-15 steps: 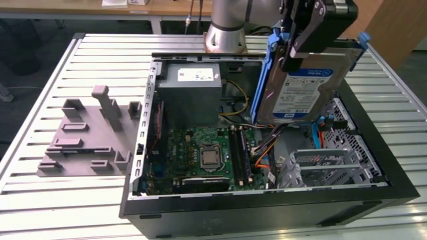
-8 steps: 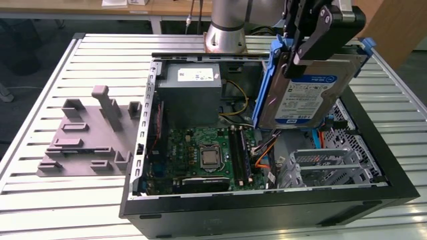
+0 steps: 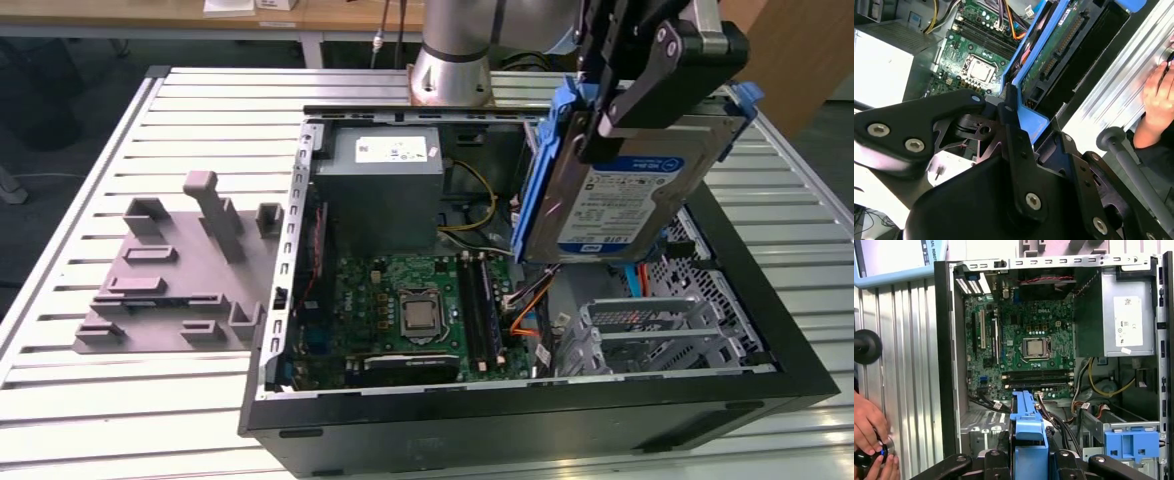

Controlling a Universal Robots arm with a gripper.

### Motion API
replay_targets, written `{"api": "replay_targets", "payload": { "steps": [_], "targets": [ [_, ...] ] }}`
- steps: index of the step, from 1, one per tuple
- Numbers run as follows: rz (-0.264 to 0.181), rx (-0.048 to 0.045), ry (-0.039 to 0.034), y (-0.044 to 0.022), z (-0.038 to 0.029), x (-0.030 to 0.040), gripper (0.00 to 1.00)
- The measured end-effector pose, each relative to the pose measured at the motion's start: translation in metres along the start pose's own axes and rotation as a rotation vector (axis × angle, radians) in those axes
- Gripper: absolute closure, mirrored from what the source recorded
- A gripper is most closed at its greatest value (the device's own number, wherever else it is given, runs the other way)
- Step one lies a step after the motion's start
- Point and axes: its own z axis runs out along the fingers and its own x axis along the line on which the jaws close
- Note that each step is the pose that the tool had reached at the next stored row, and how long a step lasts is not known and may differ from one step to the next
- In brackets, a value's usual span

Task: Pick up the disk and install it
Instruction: 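Insert the disk into the insertion slot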

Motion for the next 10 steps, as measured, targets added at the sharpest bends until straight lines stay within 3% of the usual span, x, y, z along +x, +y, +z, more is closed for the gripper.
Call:
{"api": "replay_targets", "payload": {
  "steps": [10],
  "targets": [
    [0.000,0.0000,0.0001,-0.0066,0.0015,0.0130,0.64]
  ]
}}
